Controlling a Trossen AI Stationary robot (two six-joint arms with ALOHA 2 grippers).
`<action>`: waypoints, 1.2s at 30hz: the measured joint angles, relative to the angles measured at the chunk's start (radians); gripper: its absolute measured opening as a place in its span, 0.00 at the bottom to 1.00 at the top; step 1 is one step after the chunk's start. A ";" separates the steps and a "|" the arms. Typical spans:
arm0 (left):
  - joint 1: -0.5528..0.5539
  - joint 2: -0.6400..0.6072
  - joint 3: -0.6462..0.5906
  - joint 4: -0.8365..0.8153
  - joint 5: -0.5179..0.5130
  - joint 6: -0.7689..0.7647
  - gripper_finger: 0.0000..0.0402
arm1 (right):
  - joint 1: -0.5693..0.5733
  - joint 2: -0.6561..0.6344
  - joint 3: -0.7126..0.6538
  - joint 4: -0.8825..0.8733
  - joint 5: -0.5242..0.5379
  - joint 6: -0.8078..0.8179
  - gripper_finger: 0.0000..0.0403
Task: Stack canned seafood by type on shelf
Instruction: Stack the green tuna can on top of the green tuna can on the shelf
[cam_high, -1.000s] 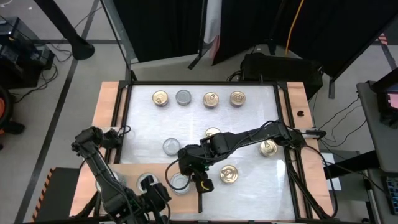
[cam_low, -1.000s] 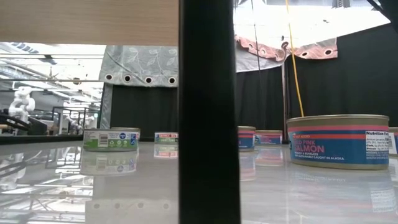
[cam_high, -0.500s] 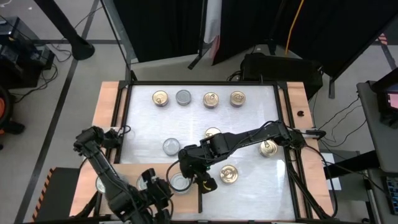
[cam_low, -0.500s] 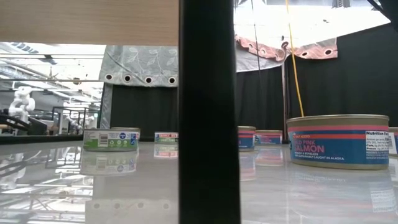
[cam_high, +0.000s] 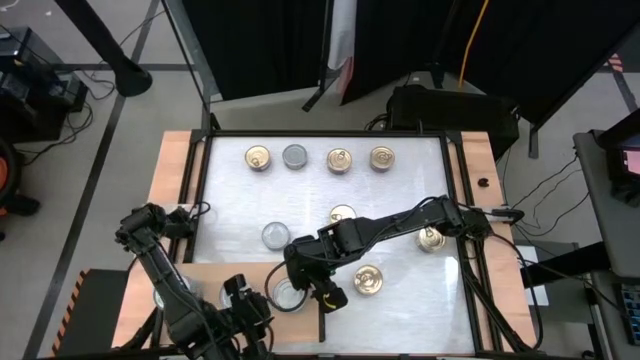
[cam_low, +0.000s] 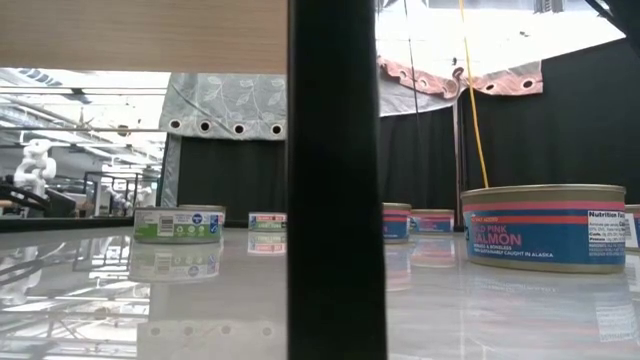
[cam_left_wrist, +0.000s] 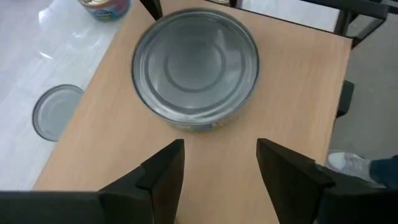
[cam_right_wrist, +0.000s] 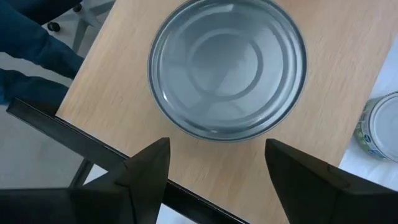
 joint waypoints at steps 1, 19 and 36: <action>-0.005 0.000 0.000 -0.006 -0.003 -0.009 0.52 | -0.001 0.000 0.000 -0.001 0.000 0.000 0.63; 0.025 0.002 -0.053 0.004 -0.039 -0.008 0.52 | 0.000 0.011 0.000 0.016 0.004 -0.012 0.63; 0.060 0.003 -0.090 0.030 -0.003 -0.009 0.52 | 0.002 0.019 0.000 0.035 0.032 -0.020 0.63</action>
